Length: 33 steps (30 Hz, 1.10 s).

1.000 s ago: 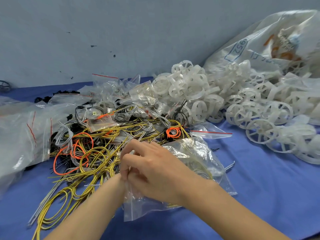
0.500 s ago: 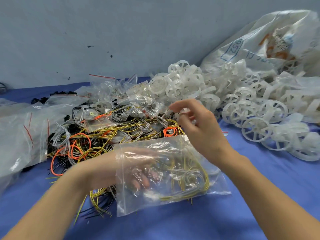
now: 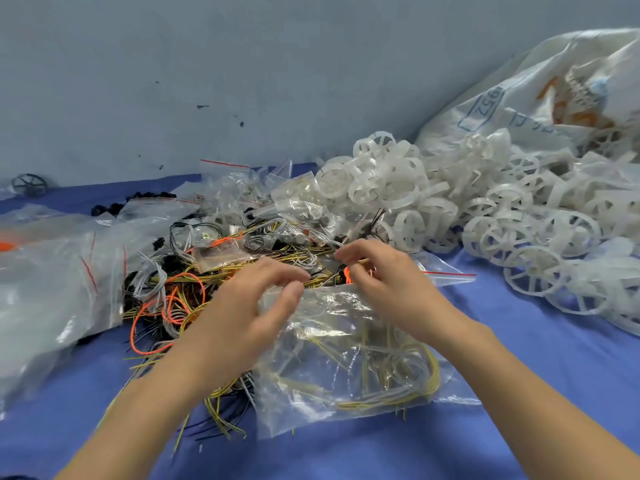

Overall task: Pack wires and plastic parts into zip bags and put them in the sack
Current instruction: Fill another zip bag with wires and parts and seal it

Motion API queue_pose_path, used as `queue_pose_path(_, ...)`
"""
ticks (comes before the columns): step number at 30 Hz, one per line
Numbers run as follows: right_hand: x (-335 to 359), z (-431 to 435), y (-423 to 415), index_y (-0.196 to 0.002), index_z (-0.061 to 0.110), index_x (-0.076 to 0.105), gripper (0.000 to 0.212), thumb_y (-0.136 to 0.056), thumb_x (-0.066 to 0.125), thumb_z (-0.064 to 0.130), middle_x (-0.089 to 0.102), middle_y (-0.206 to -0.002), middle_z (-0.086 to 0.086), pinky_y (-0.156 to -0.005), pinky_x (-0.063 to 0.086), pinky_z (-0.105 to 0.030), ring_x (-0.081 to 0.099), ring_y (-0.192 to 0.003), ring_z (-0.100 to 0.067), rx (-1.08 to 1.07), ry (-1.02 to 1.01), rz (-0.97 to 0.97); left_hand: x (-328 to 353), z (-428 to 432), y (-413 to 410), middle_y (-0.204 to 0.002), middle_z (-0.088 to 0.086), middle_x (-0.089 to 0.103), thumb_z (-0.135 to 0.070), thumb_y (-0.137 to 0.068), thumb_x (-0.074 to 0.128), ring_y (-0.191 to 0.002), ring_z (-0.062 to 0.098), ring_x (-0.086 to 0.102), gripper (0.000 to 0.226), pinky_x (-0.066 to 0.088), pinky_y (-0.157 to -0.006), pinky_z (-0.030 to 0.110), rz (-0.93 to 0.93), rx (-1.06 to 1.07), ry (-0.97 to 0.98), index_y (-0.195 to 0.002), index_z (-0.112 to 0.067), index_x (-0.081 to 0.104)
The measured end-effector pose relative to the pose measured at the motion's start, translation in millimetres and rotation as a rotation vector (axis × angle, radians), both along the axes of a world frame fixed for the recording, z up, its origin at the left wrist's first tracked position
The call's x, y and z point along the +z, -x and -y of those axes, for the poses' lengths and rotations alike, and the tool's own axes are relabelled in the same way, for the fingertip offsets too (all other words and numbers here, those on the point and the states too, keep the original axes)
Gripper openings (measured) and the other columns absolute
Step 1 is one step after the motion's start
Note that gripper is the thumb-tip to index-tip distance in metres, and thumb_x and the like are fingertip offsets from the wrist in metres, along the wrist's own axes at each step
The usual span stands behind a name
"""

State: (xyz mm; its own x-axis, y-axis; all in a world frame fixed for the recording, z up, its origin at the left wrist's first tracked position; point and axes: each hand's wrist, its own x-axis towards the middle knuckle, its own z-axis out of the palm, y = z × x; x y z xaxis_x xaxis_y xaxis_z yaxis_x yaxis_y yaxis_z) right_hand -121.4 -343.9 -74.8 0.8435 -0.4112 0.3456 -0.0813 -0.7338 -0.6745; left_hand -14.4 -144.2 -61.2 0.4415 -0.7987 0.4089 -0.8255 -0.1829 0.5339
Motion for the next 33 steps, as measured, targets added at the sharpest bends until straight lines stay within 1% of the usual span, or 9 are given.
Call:
queue_pose_path(3, -6.2, -3.6, -6.2, -0.113, 0.027, 0.065, 0.023, -0.097, 0.048, 0.022, 0.059, -0.108, 0.011, -0.086, 0.043, -0.024, 0.055, -0.097, -0.004, 0.051, 0.047, -0.076, -16.7, 3.1, 2.1, -0.111, -0.028, 0.052, -0.045, -0.096, 0.045, -0.107, -0.009, 0.045, 0.026, 0.039, -0.096, 0.020, 0.227, -0.059, -0.285, -0.114, -0.038, 0.061)
queue_pose_path(5, -9.5, -3.6, -9.9, -0.112, 0.029, 0.065, 0.023, -0.097, 0.048, 0.024, 0.056, -0.106, 0.014, -0.088, 0.043, -0.026, 0.053, -0.099, -0.006, 0.055, 0.094, -0.111, -25.9, 1.5, -0.2, -0.115, -0.025, 0.051, -0.041, -0.098, 0.047, -0.108, -0.005, 0.044, 0.023, 0.040, -0.098, 0.025, 0.245, -0.066, -0.366, -0.117, -0.039, 0.061)
queue_pose_path(11, -15.0, 4.2, -15.8, -0.107, 0.030, 0.067, 0.022, -0.095, 0.049, 0.025, 0.055, -0.098, 0.012, -0.080, 0.043, -0.032, 0.053, -0.091, -0.012, -0.073, 0.186, -0.122, -28.5, -4.2, -3.8, -0.111, -0.027, 0.055, -0.036, -0.098, 0.048, -0.103, -0.010, 0.050, 0.024, 0.045, -0.093, 0.019, 0.149, -0.043, -0.289, -0.117, -0.036, 0.063)
queue_pose_path(17, -18.6, 21.6, -7.8, -0.111, 0.023, 0.061, 0.022, -0.096, 0.047, 0.030, 0.060, -0.106, -0.002, -0.089, 0.045, -0.043, 0.055, -0.102, -0.025, -0.345, 0.229, -0.203, -28.2, -12.3, -9.1, -0.109, -0.029, 0.057, -0.037, -0.098, 0.045, -0.106, -0.010, 0.050, 0.027, 0.042, -0.094, 0.016, 0.137, 0.005, -0.240, -0.118, -0.036, 0.063)
queue_pose_path(24, -28.6, 17.0, -11.5, -0.120, 0.018, 0.055, 0.041, -0.096, 0.046, 0.050, 0.063, -0.113, -0.005, -0.086, 0.043, -0.041, 0.054, -0.108, -0.029, -0.358, 0.259, -0.369, -27.3, -16.3, -10.4, -0.104, -0.032, 0.057, -0.042, -0.096, 0.042, -0.104, -0.008, 0.051, 0.027, 0.040, -0.090, 0.016, 0.108, 0.017, -0.224, -0.113, -0.039, 0.063)
queue_pose_path(26, -30.3, 16.0, -14.9, -0.121, 0.019, 0.055, 0.042, -0.095, 0.050, 0.050, 0.064, -0.112, -0.004, -0.086, 0.044, -0.041, 0.054, -0.108, -0.028, -0.354, 0.213, -0.370, -27.1, -17.0, -10.1, -0.104, -0.032, 0.057, -0.040, -0.097, 0.044, -0.104, -0.008, 0.051, 0.025, 0.040, -0.090, 0.017, 0.107, 0.021, -0.222, -0.113, -0.038, 0.063)
queue_pose_path(28, -30.1, 17.2, -15.8, -0.121, 0.022, 0.056, 0.039, -0.092, 0.056, 0.048, 0.065, -0.099, 0.002, -0.082, 0.047, -0.041, 0.057, -0.099, -0.024, -0.337, 0.094, -0.349, -27.0, -17.6, -10.3, -0.104, -0.032, 0.057, -0.038, -0.097, 0.046, -0.105, -0.008, 0.051, 0.023, 0.040, -0.091, 0.016, 0.105, 0.024, -0.223, -0.113, -0.038, 0.063)
queue_pose_path(30, -30.0, 19.6, -15.3, -0.115, 0.024, 0.056, 0.032, -0.091, 0.059, 0.045, 0.062, -0.085, 0.009, -0.078, 0.049, -0.039, 0.059, -0.087, -0.017, -0.311, 0.007, -0.334, -27.0, -18.2, -10.9, -0.104, -0.031, 0.057, -0.037, -0.097, 0.047, -0.105, -0.008, 0.050, 0.023, 0.039, -0.091, 0.016, 0.102, 0.028, -0.227, -0.113, -0.037, 0.064)
queue_pose_path(33, -29.9, 23.3, -14.6, -0.104, 0.027, 0.063, 0.019, -0.092, 0.060, 0.041, 0.065, -0.081, 0.011, -0.078, 0.052, -0.037, 0.062, -0.075, -0.008, -0.286, -0.081, -0.308, -27.2, -18.4, -11.6, -0.104, -0.030, 0.058, -0.037, -0.097, 0.047, -0.105, -0.008, 0.050, 0.023, 0.040, -0.091, 0.016, 0.102, 0.030, -0.234, -0.113, -0.037, 0.064)
